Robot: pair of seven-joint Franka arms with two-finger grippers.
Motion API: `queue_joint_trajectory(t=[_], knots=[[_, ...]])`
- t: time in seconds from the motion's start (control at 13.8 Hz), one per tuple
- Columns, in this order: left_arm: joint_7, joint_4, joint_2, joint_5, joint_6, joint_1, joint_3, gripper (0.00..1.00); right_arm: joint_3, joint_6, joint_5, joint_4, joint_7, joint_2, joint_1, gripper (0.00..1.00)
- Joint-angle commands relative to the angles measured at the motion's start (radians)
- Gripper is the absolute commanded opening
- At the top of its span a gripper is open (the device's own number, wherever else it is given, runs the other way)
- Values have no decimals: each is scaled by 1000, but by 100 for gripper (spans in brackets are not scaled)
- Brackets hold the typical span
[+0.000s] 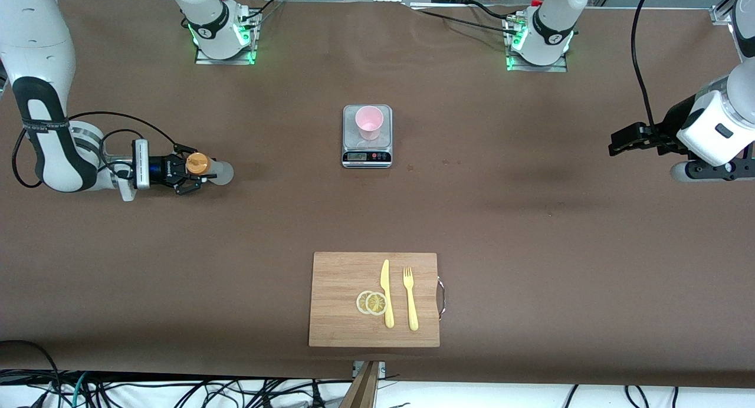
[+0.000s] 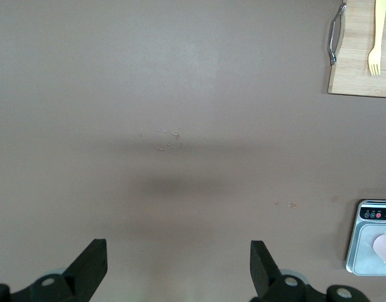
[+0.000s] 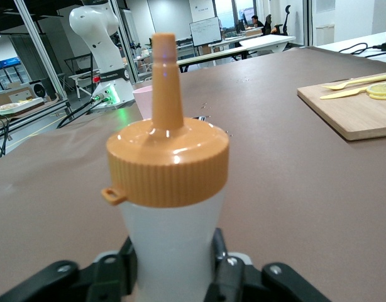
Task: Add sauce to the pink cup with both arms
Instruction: 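Bring the bottle back upright and lower it onto the table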
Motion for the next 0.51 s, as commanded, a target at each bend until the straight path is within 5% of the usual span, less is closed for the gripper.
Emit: queue_joint_trajectory(t=[0.0,0.44], knots=[[13,23,8,-5,-17,-3,2,100,-8,-21,12,19,32,-2,21,100],[13,23,8,-5,-17,-3,2,100,-45,-12,-204,133,162,-63,27,100]])
